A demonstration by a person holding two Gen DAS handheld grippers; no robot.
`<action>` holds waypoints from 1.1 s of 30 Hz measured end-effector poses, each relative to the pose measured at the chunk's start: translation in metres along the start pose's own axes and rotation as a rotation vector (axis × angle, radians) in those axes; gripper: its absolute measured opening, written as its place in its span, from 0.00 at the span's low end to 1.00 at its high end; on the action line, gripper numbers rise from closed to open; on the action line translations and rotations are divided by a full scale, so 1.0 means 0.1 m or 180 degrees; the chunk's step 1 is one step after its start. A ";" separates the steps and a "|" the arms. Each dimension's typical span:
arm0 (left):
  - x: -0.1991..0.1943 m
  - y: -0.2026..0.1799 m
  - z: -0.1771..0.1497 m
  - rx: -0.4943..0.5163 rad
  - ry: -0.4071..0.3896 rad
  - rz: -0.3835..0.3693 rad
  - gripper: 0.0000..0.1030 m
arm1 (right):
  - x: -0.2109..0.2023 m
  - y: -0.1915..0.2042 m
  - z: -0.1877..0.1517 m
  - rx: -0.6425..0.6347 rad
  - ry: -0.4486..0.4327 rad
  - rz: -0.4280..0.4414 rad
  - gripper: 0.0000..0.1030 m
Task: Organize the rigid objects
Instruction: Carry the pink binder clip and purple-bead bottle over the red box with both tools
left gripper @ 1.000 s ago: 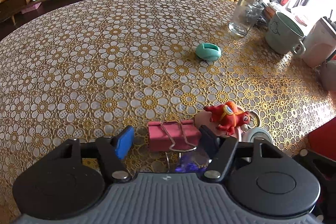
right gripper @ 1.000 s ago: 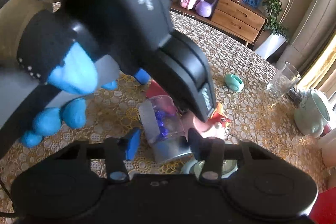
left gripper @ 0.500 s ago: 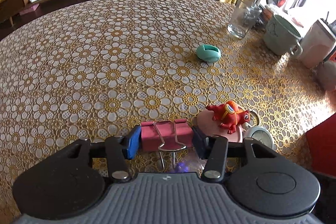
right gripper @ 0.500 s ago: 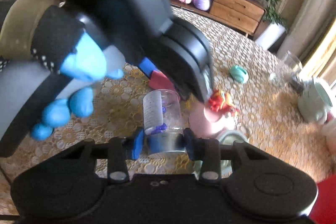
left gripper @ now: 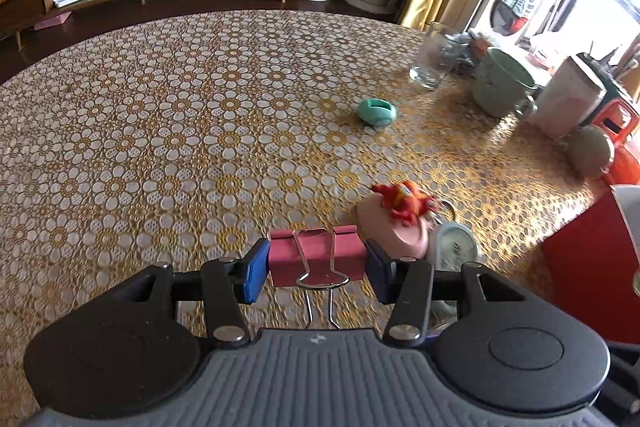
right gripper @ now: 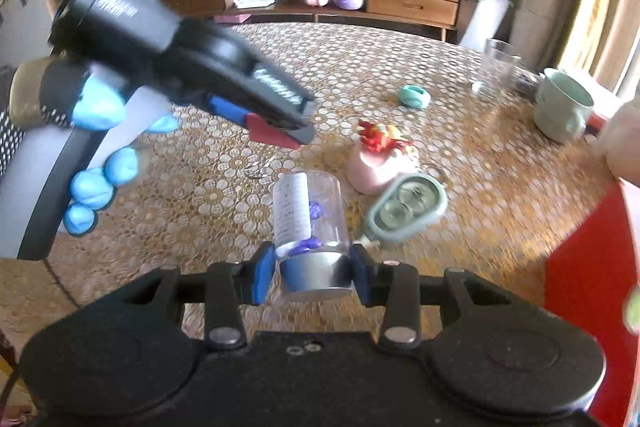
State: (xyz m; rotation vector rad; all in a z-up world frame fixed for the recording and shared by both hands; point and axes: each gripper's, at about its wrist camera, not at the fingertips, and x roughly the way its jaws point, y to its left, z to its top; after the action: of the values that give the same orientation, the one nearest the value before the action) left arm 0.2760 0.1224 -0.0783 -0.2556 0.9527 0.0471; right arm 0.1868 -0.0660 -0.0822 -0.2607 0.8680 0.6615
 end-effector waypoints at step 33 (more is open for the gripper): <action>-1.43 -1.64 -0.58 0.0787 -0.0286 -0.0729 0.49 | -1.84 -1.15 -0.52 0.0962 -0.0559 -0.0519 0.38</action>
State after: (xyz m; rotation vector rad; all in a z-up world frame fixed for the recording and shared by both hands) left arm 0.1711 -0.0398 0.0376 -0.1314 0.8257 -0.2661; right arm 0.1418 -0.2580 0.0219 -0.0003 0.7572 0.3881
